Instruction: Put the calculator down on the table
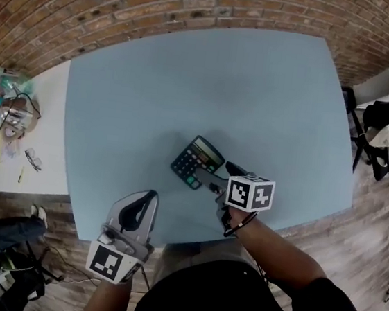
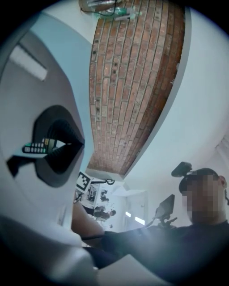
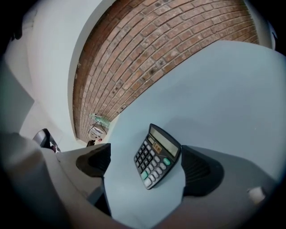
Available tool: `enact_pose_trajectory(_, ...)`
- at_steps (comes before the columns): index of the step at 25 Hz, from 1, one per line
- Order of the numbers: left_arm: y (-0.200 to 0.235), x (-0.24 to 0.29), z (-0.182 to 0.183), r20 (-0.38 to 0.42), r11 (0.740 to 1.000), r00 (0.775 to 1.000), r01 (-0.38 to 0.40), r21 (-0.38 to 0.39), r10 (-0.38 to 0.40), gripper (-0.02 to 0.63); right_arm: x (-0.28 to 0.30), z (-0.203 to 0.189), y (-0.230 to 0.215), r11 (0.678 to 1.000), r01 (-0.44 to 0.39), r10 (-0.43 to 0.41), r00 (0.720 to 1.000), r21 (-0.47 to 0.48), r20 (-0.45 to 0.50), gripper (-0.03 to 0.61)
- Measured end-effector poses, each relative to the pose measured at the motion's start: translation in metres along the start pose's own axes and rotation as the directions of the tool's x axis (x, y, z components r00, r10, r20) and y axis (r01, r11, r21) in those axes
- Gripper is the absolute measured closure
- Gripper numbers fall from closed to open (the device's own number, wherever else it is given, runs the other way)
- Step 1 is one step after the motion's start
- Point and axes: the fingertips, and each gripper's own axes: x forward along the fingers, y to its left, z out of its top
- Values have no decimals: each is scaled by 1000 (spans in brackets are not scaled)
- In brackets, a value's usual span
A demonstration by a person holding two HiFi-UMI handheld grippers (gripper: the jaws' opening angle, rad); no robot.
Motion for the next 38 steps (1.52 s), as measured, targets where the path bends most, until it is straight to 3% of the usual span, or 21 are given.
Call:
enact_pose_trajectory(3, -3, -5, 9, 9, 999, 1000, 19, 48, -19, 629, -11, 5, 13, 999, -28, 28, 999, -25, 19, 108)
enact_pose_trajectory(5, 0, -8, 11, 21, 995, 999, 34, 96, -36, 629, -19, 7, 17, 999, -31, 32, 999, -30, 34, 203)
enact_pose_trajectory(7, 3, -5, 11, 29, 994, 998, 44, 102, -47, 629, -23, 12, 17, 999, -20, 23, 998, -48, 51, 297)
enact_pose_trajectory(11, -4, -4, 20, 35, 993, 997, 62, 101, -66, 629, -38, 16, 24, 998, -18, 23, 997, -64, 69, 356)
enact_pose_trajectory(14, -9, -5, 28, 51, 992, 996, 73, 100, -79, 629, -54, 19, 26, 998, -26, 33, 995, -66, 99, 477)
enact_pose_trajectory(19, -13, -12, 36, 85, 990, 994, 63, 123, -73, 629, -86, 25, 37, 992, -48, 67, 983, -113, 170, 569)
enact_pose_trajectory(25, -18, -21, 39, 95, 984, 992, 68, 165, -85, 629, -128, 49, 36, 979, 61, 8, 942, -195, 335, 574)
enact_pose_trajectory(30, -18, -30, 39, 98, 982, 992, 62, 177, -80, 629, -157, 64, 49, 952, 122, 9, 906, -281, 424, 574)
enact_pose_trajectory(34, -15, -36, 41, 105, 982, 992, 47, 182, -67, 629, -181, 80, 68, 927, 161, 45, 849, -339, 526, 574)
enact_pose_trajectory(38, -3, -46, 39, 122, 980, 992, 5, 201, -31, 629, -205, 93, 90, 872, 234, 82, 797, -430, 599, 574)
